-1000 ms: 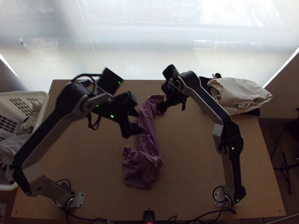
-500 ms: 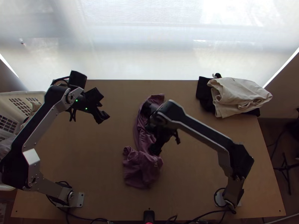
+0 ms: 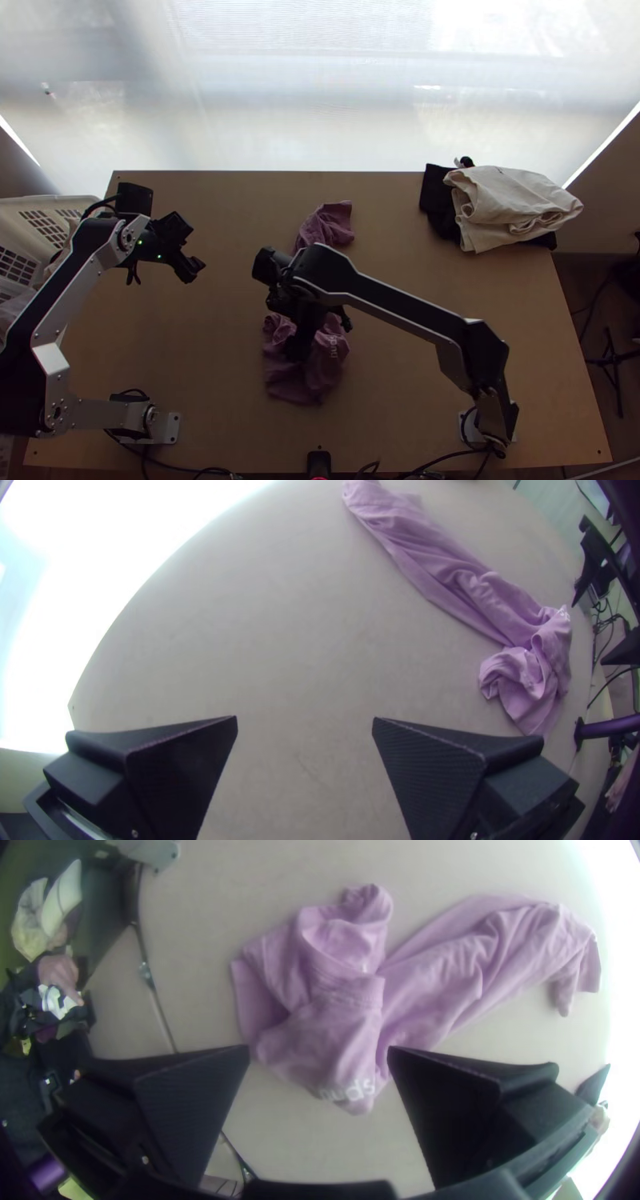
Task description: Fold the t-shirt
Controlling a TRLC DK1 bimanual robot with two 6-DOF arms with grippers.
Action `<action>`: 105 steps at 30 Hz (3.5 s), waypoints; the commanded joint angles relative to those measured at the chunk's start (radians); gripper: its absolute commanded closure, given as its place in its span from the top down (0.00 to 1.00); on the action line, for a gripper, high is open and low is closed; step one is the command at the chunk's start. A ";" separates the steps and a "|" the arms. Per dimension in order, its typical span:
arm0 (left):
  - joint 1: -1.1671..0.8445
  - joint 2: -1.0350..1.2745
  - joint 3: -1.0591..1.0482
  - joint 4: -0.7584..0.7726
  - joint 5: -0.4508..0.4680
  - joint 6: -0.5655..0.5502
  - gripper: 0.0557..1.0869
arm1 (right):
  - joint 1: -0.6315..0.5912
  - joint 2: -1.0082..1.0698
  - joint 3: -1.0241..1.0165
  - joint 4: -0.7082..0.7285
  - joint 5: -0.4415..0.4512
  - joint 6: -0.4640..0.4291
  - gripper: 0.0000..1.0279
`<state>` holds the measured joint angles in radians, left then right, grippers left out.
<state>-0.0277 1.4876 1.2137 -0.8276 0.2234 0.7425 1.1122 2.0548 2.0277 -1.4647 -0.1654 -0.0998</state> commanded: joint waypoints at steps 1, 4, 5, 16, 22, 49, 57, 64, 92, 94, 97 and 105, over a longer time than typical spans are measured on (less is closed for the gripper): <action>0.040 -0.070 -0.071 0.012 -0.004 0.017 0.96 | 0.049 0.100 0.081 0.000 -0.011 -0.018 0.90; 0.041 -0.075 -0.068 0.012 -0.004 0.015 0.96 | 0.052 0.127 0.069 0.010 -0.020 -0.038 0.86; 0.043 -0.075 -0.065 0.012 -0.004 0.015 0.96 | 0.046 0.136 0.054 0.018 -0.020 -0.041 0.86; 0.045 -0.104 -0.063 0.012 -0.004 0.000 0.96 | 0.023 0.128 -0.029 0.043 -0.020 -0.043 0.73; 0.058 -0.110 -0.066 0.012 -0.004 0.005 0.96 | 0.020 0.102 -0.054 0.089 -0.020 -0.067 0.17; 0.063 -0.110 -0.077 0.024 -0.004 0.006 0.96 | -0.012 0.028 -0.287 0.264 0.038 -0.067 0.03; 0.040 -0.113 -0.080 0.022 -0.002 -0.003 0.96 | -0.037 -0.088 -0.030 0.067 0.040 -0.077 0.03; -0.098 -0.062 -0.029 0.028 -0.013 -0.046 0.96 | -0.199 -0.285 -0.009 -0.031 0.069 -0.084 0.03; -0.512 0.327 0.363 0.077 -0.131 -0.166 0.96 | -1.085 -0.542 -0.738 0.112 0.418 -0.196 0.83; -0.509 0.336 0.379 0.077 -0.131 -0.166 0.96 | -1.059 -0.553 -0.698 0.110 0.417 -0.196 0.83; -0.506 0.350 0.399 0.077 -0.133 -0.163 0.96 | -0.973 -0.571 -0.620 0.099 0.397 -0.193 0.83; -0.489 0.375 0.422 0.077 -0.154 -0.153 0.96 | -0.698 -0.504 -0.621 0.132 0.228 -0.198 0.82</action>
<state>-0.5282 1.8408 1.6073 -0.7498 0.0845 0.5808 0.2520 1.5021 1.3945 -1.3685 0.1551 -0.2966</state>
